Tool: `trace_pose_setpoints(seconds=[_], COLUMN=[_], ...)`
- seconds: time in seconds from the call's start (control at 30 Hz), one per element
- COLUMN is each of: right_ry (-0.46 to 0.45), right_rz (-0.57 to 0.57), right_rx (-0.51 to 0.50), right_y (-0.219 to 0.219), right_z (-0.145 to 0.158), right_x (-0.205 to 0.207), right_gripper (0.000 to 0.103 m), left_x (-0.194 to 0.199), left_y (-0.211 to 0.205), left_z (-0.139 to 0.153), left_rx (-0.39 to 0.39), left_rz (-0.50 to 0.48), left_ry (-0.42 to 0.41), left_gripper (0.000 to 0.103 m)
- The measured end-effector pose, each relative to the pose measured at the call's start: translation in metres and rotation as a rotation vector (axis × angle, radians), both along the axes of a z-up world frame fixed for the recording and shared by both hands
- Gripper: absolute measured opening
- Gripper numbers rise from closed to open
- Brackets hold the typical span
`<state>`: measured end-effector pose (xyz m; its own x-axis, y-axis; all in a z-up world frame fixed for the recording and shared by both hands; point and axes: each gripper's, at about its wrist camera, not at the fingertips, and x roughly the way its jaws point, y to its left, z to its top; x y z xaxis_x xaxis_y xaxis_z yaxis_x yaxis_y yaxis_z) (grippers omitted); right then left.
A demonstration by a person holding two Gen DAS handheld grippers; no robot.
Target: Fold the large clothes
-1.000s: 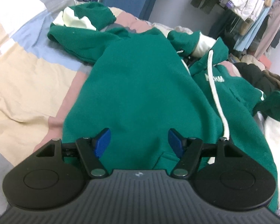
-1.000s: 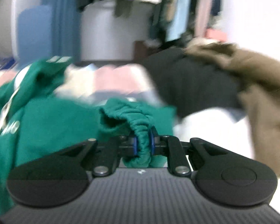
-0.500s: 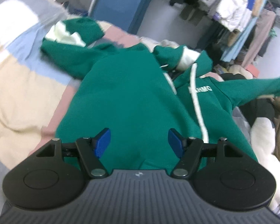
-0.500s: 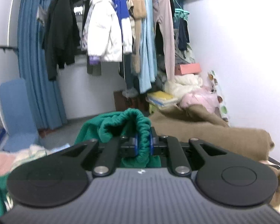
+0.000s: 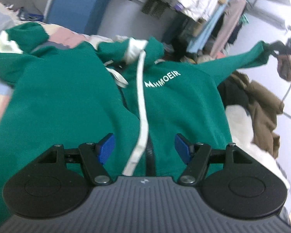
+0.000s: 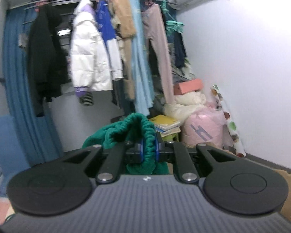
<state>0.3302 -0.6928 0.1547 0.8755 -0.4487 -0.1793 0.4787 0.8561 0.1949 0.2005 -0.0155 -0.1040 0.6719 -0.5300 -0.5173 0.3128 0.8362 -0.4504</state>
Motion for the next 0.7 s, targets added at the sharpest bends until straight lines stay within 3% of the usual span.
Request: trace_pose_setpoints(seconds=[0.07, 0.2, 0.33, 0.43, 0.53, 0.63, 0.7], right_ry=[0.008, 0.012, 0.076, 0.122, 0.106, 0.080, 0.082], right_rz=[-0.021, -0.058, -0.064, -0.065, -0.025, 0.017, 0.044], right_rx=[0.001, -0.010, -0.022, 0.017, 0.003, 0.000, 0.030], right_y=[-0.015, -0.039, -0.057, -0.071, -0.069, -0.061, -0.055], right_z=[-0.008, -0.028, -0.072, -0.106, -0.133, -0.142, -0.142], right_x=[0.009, 0.015, 0.024, 0.027, 0.018, 0.003, -0.011], right_gripper=[0.014, 0.014, 0.014, 0.014, 0.015, 0.023, 0.049], left_x=[0.007, 0.024, 0.040, 0.046, 0.050, 0.046, 0.041], left_y=[-0.011, -0.027, -0.039, -0.043, -0.040, -0.041, -0.043], left_z=[-0.011, -0.037, -0.060, -0.064, -0.061, -0.054, -0.046], left_rx=[-0.004, 0.071, 0.136, 0.159, 0.154, 0.150, 0.152], left_rz=[-0.026, -0.033, -0.017, -0.018, -0.015, -0.010, -0.011], left_ry=[0.029, 0.083, 0.147, 0.161, 0.162, 0.153, 0.139], left_gripper=[0.073, 0.073, 0.073, 0.073, 0.073, 0.073, 0.073])
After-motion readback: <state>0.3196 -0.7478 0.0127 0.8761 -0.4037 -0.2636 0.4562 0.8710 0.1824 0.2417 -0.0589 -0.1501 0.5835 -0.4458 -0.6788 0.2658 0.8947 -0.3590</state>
